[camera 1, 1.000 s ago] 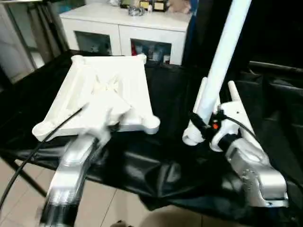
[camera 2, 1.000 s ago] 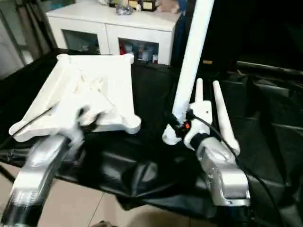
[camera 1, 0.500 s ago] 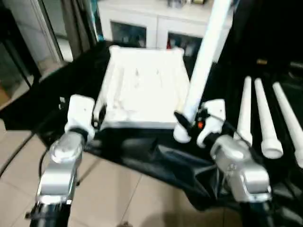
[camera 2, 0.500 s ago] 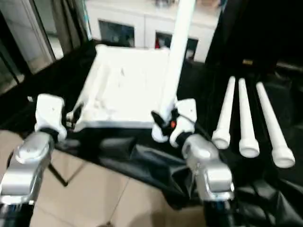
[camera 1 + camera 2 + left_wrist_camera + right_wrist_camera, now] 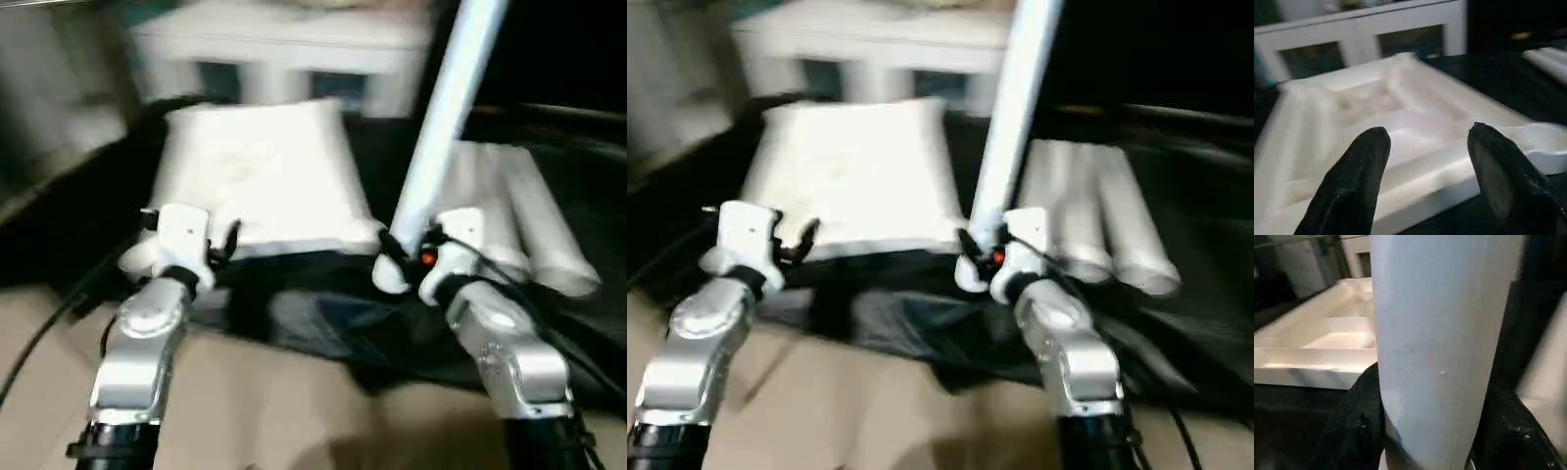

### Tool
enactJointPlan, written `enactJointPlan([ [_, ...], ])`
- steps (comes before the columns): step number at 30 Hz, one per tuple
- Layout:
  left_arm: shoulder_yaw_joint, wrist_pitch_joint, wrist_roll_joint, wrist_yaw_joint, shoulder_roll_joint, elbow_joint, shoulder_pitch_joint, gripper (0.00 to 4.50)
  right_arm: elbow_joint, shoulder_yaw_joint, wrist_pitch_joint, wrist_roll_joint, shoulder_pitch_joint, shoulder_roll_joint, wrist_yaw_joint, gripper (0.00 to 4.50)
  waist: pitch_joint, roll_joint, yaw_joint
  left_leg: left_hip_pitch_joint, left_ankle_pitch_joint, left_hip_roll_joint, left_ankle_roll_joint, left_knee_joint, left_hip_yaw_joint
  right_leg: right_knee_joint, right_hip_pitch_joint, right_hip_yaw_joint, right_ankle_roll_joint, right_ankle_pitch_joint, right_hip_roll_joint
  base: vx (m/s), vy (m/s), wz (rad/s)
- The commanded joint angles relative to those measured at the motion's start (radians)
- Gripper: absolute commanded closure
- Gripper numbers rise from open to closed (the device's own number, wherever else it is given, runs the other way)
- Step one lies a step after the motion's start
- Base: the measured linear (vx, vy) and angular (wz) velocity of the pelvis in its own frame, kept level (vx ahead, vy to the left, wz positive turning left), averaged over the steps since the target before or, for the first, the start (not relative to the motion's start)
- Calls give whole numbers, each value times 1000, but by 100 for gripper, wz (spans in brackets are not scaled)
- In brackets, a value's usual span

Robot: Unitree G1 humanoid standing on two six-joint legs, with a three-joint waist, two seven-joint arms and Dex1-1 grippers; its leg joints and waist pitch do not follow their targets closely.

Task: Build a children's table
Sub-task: Pick table leg

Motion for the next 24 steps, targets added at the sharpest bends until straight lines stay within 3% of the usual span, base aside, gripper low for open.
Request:
enactJointPlan([
  [1,7,7,-8,21,3,-9,-3,152,-18,21,-9,-23,-18,-12,21,260,-54,-37,27,-82,-158,-31,104,86,-8,-228,81,141,57,-974,-176,71,-64,-19],
  [2,9,10,-9,25,3,-10,-3,152,-14,30,-7,-35,-19,-17,20,260,-60,-31,40,-119,-101,-28,108,95,-30,-210,111,161,25,-919,-186,90,-56,-9],
  [3,10,12,-9,27,4,-11,-2,152,-12,34,-4,-39,-20,-20,18,260,-63,-23,38,-143,-18,-27,109,85,-50,-189,119,134,-75,-696,-151,90,-56,-9],
  [4,11,10,-7,32,3,-12,-1,152,-7,38,4,-34,-22,-23,27,260,-63,-32,34,-141,9,-29,126,67,-47,-192,120,119,-106,-625,-133,88,-39,8],
  [5,16,11,-8,37,2,-14,1,152,-4,51,0,-42,-25,-31,37,260,-57,-29,45,-187,56,-22,186,68,-52,-199,146,38,-116,-547,-177,125,38,34],
  [6,21,14,-7,42,0,-17,1,152,0,66,-6,-51,-27,-38,47,260,-51,2,22,-152,36,1,220,32,-50,-234,126,-26,-113,-553,-190,125,38,34],
  [7,28,14,-9,45,-3,-20,4,152,5,73,-10,-53,-31,-36,50,260,-40,26,1,-179,-7,12,233,1,-51,-236,164,-88,-73,-529,-166,189,95,45],
  [8,30,13,-10,46,-5,-21,4,152,8,71,-9,-47,-33,-32,50,260,-51,58,-1,-170,-76,18,230,-30,-67,-218,181,-110,-54,-501,-129,260,52,44],
  [9,30,13,-9,45,-3,-23,6,152,9,78,-16,-46,-35,-33,60,260,-81,90,-52,-3,-249,36,351,-100,-210,-67,89,-124,-39,-293,23,260,52,44],
  [10,32,13,-9,45,-3,-26,8,152,9,77,-13,-31,-37,-29,72,260,-93,94,-80,94,-299,110,350,-79,-221,-12,-16,-60,-52,-226,14,287,38,45],
  [11,34,14,-9,46,-4,-28,9,152,9,77,-11,-22,-38,-28,80,260,-95,68,-71,82,-149,123,388,-65,-244,55,-51,-25,-18,-142,11,139,31,19],
  [12,36,13,-11,46,-4,-28,10,152,8,81,-14,-27,-39,-30,81,260,-93,62,-62,81,-76,114,406,-55,-232,70,-80,-14,16,-119,8,239,74,28],
  [13,35,13,-13,47,-1,-28,10,152,9,82,-16,-33,-40,-31,81,260,-81,51,-53,56,-3,94,404,-73,-192,96,-97,-5,76,-59,10,182,62,11],
  [14,33,11,-16,47,1,-27,9,152,10,80,-16,-34,-39,-29,80,260,-85,40,-63,54,37,91,423,-79,-188,95,-102,2,95,-26,5,182,62,11],
  [15,31,11,-18,48,3,-27,8,152,11,77,-16,-35,-39,-28,78,260,-82,32,-59,45,122,71,449,-83,-161,88,-123,8,110,37,-1,173,3,1],
  [16,30,10,-19,48,4,-26,7,152,12,77,-16,-35,-39,-27,76,260,-75,10,-58,27,97,45,440,-88,-125,33,-117,23,60,130,-17,165,-65,-2],
  [17,30,8,-21,46,4,-26,7,152,13,76,-18,-35,-39,-27,75,260,-73,-39,-55,6,-67,-22,370,-58,-78,-81,-65,75,-7,177,-65,241,-142,6],
  [18,31,0,-24,39,3,-25,6,152,14,75,-21,-35,-38,-26,73,260,-70,-65,-41,-35,-146,-67,315,-34,-52,-113,-5,124,-2,84,-83,150,-126,7],
  [19,31,-1,-25,36,3,-24,6,152,15,74,-22,-35,-38,-26,72,260,-76,-82,-5,-58,-122,-109,237,81,-48,-184,38,196,18,-313,-152,169,-122,9],
  [20,29,0,-29,24,5,-25,6,152,17,74,-26,-37,-38,-26,69,260,-84,-62,0,-106,16,-86,173,79,-84,-142,94,202,-45,-144,-178,166,-78,-4],
  [21,20,-11,-44,-13,12,-23,5,152,17,67,-28,-35,-39,-25,64,260,-85,-49,0,-122,161,-67,105,63,-102,-97,97,181,-104,303,-167,166,-78,-4],
  [22,9,-14,-65,-57,21,-23,6,152,16,60,-33,-31,-38,-24,60,260,-85,-43,1,-122,235,-52,79,48,-107,-74,86,160,-134,549,-151,91,-52,-3],
  [23,5,-15,-72,-73,24,-23,6,152,15,58,-34,-30,-37,-23,59,260,-86,-21,-3,-119,394,-32,50,-4,-94,-40,50,105,-147,854,-74,0,0,0],
  [24,-19,-12,-97,-141,42,-21,5,152,16,47,-31,-23,-38,-22,54,260,-95,1,-6,-105,463,-18,52,-9,-95,-27,33,88,-147,878,-48,0,0,0],
])
